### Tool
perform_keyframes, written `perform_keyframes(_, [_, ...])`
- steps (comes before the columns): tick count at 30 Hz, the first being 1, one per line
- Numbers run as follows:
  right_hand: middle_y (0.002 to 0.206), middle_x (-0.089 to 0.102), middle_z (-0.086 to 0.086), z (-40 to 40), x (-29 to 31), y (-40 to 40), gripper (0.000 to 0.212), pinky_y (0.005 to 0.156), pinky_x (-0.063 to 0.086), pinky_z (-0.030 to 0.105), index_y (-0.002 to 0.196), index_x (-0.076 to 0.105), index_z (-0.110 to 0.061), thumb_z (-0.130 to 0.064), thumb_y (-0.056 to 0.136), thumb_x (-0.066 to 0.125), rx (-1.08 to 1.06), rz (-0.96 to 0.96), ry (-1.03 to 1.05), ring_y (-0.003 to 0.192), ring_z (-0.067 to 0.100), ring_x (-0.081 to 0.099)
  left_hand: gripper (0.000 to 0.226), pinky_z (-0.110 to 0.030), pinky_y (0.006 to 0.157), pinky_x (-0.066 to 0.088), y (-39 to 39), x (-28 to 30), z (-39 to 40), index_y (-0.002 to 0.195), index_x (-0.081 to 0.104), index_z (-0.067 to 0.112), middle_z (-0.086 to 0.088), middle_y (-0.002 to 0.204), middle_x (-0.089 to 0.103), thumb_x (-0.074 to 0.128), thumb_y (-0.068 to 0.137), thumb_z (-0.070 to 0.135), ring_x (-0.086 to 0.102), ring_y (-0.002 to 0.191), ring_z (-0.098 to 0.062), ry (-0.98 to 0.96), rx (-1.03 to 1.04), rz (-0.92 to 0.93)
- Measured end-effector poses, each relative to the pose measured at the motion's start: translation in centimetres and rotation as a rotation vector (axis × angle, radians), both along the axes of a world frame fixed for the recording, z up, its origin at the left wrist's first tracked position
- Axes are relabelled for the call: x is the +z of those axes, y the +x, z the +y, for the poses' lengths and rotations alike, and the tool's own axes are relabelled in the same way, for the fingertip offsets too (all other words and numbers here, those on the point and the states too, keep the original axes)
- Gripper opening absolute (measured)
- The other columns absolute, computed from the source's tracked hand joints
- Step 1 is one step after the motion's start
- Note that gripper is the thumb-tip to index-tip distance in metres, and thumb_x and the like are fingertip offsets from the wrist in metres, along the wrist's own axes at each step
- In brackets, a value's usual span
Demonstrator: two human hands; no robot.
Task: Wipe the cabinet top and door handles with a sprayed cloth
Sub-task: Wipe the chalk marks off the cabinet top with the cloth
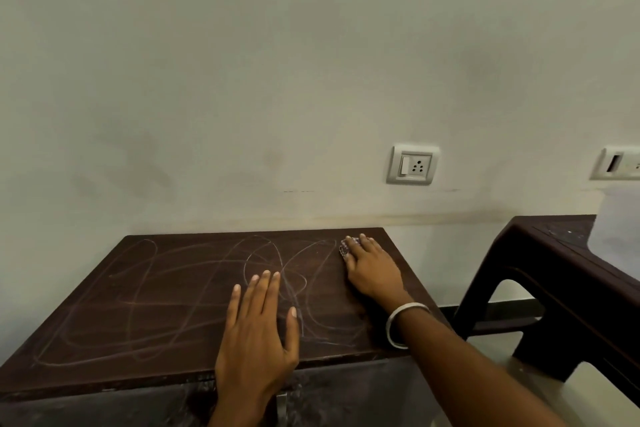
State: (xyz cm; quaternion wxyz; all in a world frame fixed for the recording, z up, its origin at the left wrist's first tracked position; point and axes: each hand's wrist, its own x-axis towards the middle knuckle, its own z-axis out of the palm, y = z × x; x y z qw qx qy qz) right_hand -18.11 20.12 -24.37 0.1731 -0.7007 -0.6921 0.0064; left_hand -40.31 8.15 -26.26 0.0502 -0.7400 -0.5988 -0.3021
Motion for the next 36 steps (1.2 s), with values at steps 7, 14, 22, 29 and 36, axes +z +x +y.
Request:
perform_keyframes(7, [0.158,0.029,0.007,-0.5,0.0,4.2,0.051,0.120,0.019,0.035,0.151,0.033,-0.022,-0.037,0.101,0.031,-0.162,0.012,0.027,0.146,0.022,0.024,0.068,-0.042,0.121,0.012,0.0,-0.1,0.1,0.148,0.032,0.014,-0.002,0.154,0.033,0.019,0.092,0.051,0.021,0.145,-0.015,0.006,0.009,0.015])
perform_keyframes(14, [0.161,0.022,0.006,-1.6,-0.3,0.3,0.053,0.122,0.016,0.040,0.152,0.027,-0.025,-0.040,0.101,0.027,-0.072,-0.011,0.007,0.149,0.022,0.018,0.068,-0.043,0.121,0.013,0.1,-0.3,0.2,0.147,0.035,0.013,-0.004,0.152,0.037,0.020,0.092,0.050,0.025,0.144,-0.016,0.020,0.017,0.021])
perform_keyframes(22, [0.158,0.029,0.005,-3.5,0.0,3.5,0.052,0.121,0.017,0.035,0.151,0.032,-0.024,-0.038,0.101,0.032,-0.112,0.021,0.044,0.147,0.020,0.023,0.070,-0.040,0.121,0.007,0.0,-0.2,0.3,0.148,0.032,0.015,-0.003,0.153,0.034,0.015,0.091,0.051,0.022,0.145,-0.015,0.006,0.033,0.038])
perform_keyframes(29, [0.157,0.031,0.007,-4.5,0.0,3.8,0.051,0.120,0.021,0.038,0.150,0.034,-0.023,-0.037,0.101,0.032,-0.204,-0.016,0.058,0.145,0.023,0.024,0.070,-0.042,0.121,0.011,0.1,-0.2,0.2,0.147,0.034,0.013,-0.004,0.152,0.037,0.016,0.092,0.051,0.025,0.144,-0.017,0.007,0.036,0.050])
perform_keyframes(36, [0.160,0.024,0.003,-5.3,-0.2,0.2,0.052,0.122,0.015,0.038,0.152,0.028,-0.027,-0.041,0.102,0.028,-0.066,0.003,0.033,0.149,0.020,0.018,0.072,-0.042,0.121,0.008,0.1,-0.1,0.1,0.148,0.032,0.013,-0.004,0.153,0.035,0.013,0.090,0.052,0.023,0.144,-0.017,0.002,0.030,0.038])
